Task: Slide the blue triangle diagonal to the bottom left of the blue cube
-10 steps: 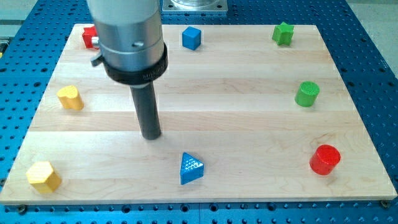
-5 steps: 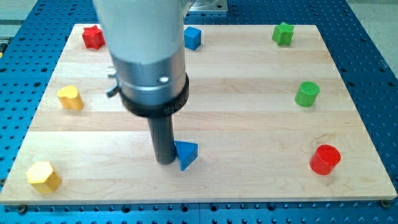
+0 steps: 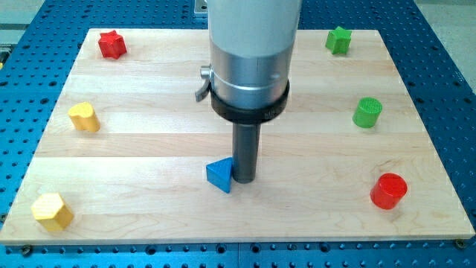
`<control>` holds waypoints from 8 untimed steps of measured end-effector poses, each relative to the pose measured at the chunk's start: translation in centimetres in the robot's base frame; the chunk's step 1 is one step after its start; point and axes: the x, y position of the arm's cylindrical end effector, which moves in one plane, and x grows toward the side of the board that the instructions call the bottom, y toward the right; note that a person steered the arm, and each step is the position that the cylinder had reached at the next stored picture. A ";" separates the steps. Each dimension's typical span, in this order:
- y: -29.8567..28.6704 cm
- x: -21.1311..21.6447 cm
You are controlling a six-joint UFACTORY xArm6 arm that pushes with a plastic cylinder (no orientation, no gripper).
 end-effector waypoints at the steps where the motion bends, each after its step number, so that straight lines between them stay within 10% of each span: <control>1: -0.5 3.7; 5: -8.2 -4.1; 6: -8.3 1.9; 8: -11.8 -6.1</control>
